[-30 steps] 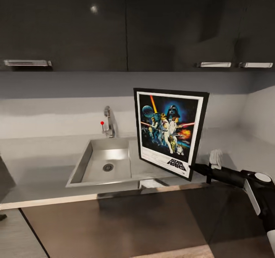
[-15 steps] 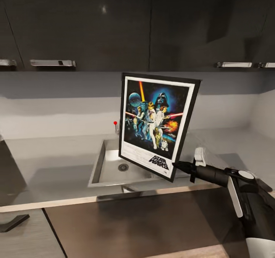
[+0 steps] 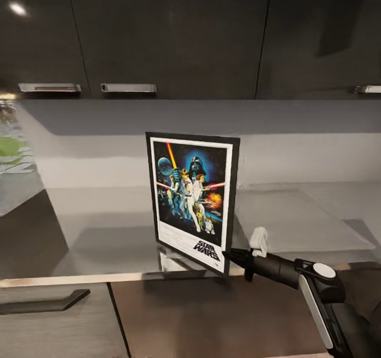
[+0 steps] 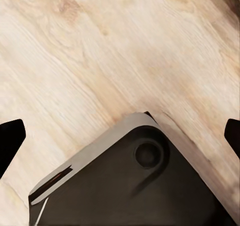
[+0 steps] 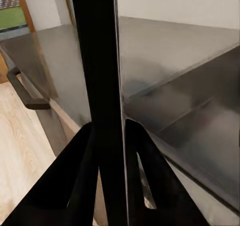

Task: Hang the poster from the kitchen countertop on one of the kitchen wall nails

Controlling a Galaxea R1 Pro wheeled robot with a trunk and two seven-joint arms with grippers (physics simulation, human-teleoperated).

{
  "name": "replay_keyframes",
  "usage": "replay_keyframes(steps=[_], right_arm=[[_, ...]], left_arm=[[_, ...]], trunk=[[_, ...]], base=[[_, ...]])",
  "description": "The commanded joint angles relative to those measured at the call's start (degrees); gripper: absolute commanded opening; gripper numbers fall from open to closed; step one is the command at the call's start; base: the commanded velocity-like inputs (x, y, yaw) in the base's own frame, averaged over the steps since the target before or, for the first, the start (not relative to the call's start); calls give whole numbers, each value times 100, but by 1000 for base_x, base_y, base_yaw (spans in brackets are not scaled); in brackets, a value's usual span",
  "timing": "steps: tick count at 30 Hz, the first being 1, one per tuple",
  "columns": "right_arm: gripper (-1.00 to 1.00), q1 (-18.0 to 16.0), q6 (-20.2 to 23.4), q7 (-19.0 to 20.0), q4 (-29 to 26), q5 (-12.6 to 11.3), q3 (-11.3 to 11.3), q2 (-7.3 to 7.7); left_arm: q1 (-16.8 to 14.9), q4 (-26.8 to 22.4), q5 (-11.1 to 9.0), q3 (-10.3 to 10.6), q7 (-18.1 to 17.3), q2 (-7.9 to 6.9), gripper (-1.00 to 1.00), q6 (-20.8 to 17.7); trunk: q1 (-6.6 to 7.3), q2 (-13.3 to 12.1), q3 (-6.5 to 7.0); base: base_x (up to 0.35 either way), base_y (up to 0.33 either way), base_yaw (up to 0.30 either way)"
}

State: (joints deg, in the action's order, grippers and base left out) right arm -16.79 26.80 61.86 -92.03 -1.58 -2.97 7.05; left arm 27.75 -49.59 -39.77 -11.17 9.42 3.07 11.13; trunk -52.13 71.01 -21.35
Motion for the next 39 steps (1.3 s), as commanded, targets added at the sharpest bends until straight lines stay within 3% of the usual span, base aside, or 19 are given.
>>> replay_keyframes(steps=[1,13,39], right_arm=[[-100,-4,74,-89,-18,-37,55,0],[-100,-43,359,-261,-49,-78,150,7],[-100,-69,252,-249,-47,-79,136,7]], left_arm=[[-6,7,-48,3,6,1,100,12],[-32,43,-48,1,4,1,100,12],[-33,107,-72,-14,-4,-10,100,9]], trunk=[[-1,4,-5],[-1,4,-5],[-1,4,-6]], base=[[0,336,285],[0,336,290],[0,339,265]])
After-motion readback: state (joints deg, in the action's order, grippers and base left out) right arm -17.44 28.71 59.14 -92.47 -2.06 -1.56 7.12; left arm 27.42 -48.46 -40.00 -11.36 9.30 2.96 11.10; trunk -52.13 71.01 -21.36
